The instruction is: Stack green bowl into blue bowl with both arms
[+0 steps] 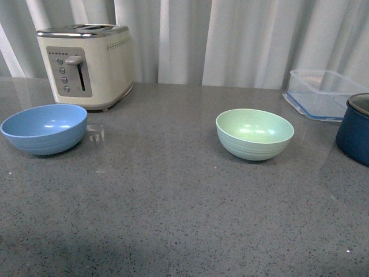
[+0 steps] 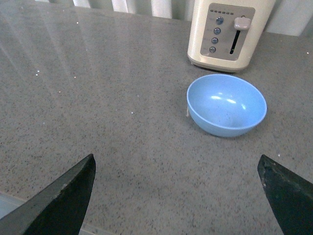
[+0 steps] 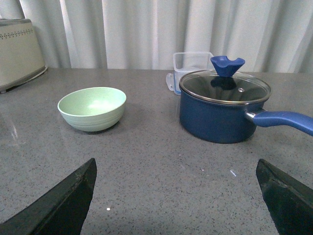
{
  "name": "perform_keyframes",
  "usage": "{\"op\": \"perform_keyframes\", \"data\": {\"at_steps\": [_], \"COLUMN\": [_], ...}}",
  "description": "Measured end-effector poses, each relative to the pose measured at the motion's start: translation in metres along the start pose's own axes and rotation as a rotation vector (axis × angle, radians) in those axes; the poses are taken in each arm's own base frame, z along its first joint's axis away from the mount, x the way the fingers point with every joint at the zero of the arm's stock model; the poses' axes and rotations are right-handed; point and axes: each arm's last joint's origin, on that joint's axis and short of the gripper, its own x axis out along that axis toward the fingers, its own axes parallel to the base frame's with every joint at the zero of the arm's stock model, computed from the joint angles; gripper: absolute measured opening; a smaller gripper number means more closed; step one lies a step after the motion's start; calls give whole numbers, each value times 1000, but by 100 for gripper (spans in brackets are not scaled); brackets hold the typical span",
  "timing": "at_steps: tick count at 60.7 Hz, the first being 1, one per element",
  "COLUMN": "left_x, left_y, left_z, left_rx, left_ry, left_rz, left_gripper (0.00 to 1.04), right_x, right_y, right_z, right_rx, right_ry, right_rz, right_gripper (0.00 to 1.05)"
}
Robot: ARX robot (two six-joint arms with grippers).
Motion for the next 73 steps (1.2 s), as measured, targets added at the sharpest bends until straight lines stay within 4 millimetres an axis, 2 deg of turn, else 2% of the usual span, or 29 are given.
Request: {"op": "perform_keyframes", "data": {"at_steps": [7,12,16,21,29,33,42,54,70,73], "left_x": [34,55,83,125,167,181,206,229,236,237], "left_y": [-2,-5,-8,-12,-19,-24,-33,-42,-45,-45], "left_z": [31,42,49,50,43,37,20,1,-6,-7], "left_rx": [-65,-86,-124,-169,-181,-182,-168,-156,-144,-139], "left_ry": [59,115,201,313,394,423,482,557,578,583], "left_rz": [-5,-3,6,5,33,41,58,86,96,95], "left_gripper": [98,98,98,98,98,98,98,98,98,94], "right_x": [0,0,0,0,0,0,0,0,0,0], "right_y": [0,0,0,0,0,0,0,0,0,0], "right_z": [0,0,0,0,0,0,0,0,0,0], "right_rx": [0,0,0,0,0,0,0,0,0,0], "right_ry": [0,0,0,0,0,0,0,0,0,0], "right_rz": [0,0,0,0,0,0,0,0,0,0], "right_gripper": [95,95,95,95,95,95,95,95,95,95]}}
